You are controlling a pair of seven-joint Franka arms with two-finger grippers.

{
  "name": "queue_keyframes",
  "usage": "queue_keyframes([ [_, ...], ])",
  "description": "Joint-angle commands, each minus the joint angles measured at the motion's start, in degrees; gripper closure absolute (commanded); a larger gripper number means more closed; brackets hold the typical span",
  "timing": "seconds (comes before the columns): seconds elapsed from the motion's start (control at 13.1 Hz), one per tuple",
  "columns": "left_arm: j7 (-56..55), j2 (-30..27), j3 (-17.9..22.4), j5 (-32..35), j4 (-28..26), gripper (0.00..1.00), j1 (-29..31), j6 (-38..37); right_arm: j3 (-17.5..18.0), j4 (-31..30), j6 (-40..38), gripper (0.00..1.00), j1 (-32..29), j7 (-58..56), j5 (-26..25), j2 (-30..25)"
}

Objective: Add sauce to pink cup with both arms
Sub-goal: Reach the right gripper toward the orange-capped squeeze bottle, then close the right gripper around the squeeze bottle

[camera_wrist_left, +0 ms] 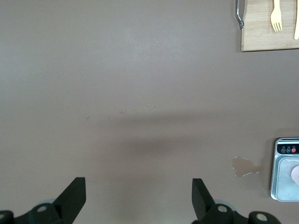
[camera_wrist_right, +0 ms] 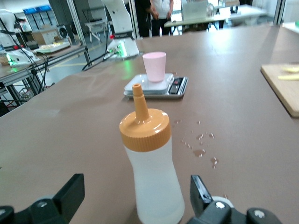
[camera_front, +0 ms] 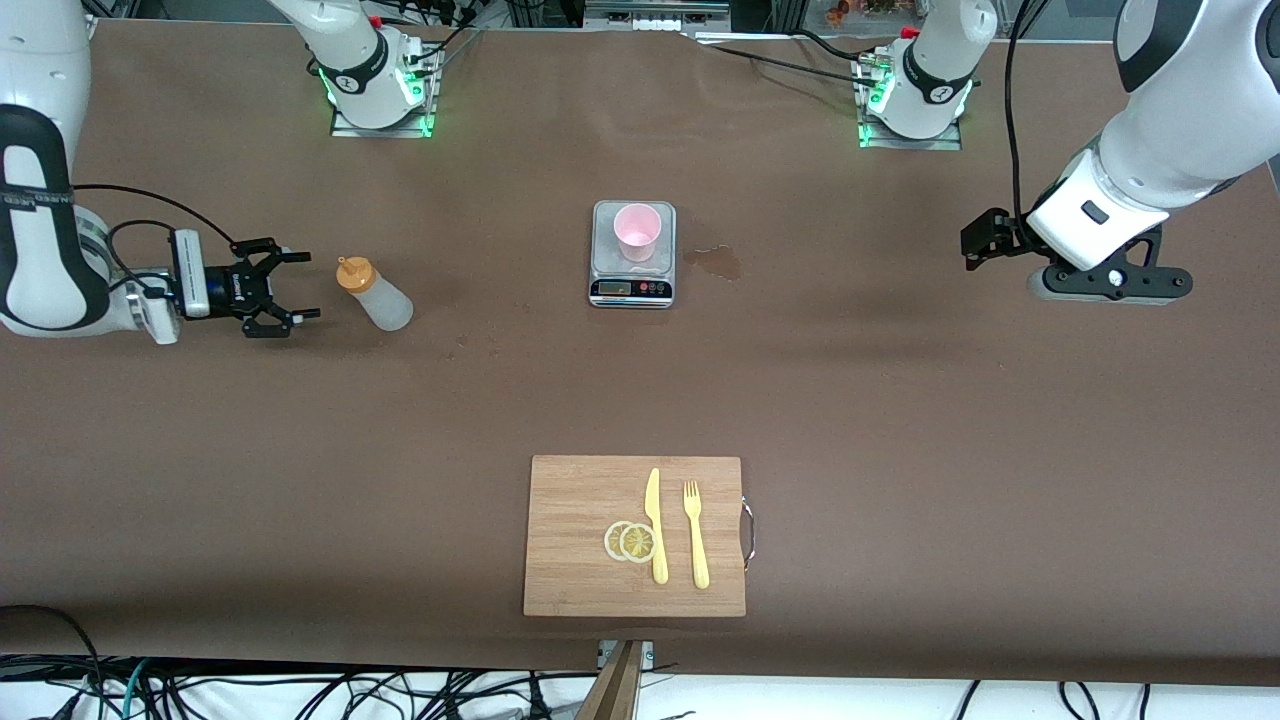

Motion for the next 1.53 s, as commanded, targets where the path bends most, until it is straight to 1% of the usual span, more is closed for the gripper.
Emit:
queue_keyframes([
  [0.0, 0.8, -0.9, -0.2, -1.2, -0.4, 0.0, 0.0, -0.7, 0.1, 0.9, -1.8, 0.0, -0.3, -5.0, 2.2, 2.7],
  [0.23, 0.8, -0.9, -0.1, -1.1, -0.4, 0.0, 0.1, -0.7, 0.3, 1.1, -3.2, 0.0, -0.3, -7.6, 3.5, 5.8],
  [0.38, 0.8, -0.9, 0.0, -1.2, -0.4, 0.0, 0.2, -0.7, 0.4, 1.2, -3.4, 0.0, -0.2, -8.9, 5.5, 7.1],
  [0.61, 0.8, -0.9, 0.0, -1.1, -0.4, 0.0, 0.3, -0.7, 2.0, 1.3, -3.3, 0.0, 0.1, -10.8, 8.9, 9.0],
  [0.84, 0.8, -0.9, 0.0, -1.2, -0.4, 0.0, 0.4, -0.7, 2.8, 1.3, -3.3, 0.0, 0.7, -12.6, 10.2, 9.7],
  [1.15, 0.8, -0.9, 0.1, -1.1, -0.4, 0.0, 0.4, -0.7, 2.9, 1.3, -3.3, 0.0, 2.1, -15.3, 12.4, 11.3],
  [1.46, 0.8, -0.9, 0.1, -1.2, -0.4, 0.0, 0.4, -0.7, 4.8, 1.3, -4.2, 0.0, 2.3, -17.7, 13.4, 12.3],
])
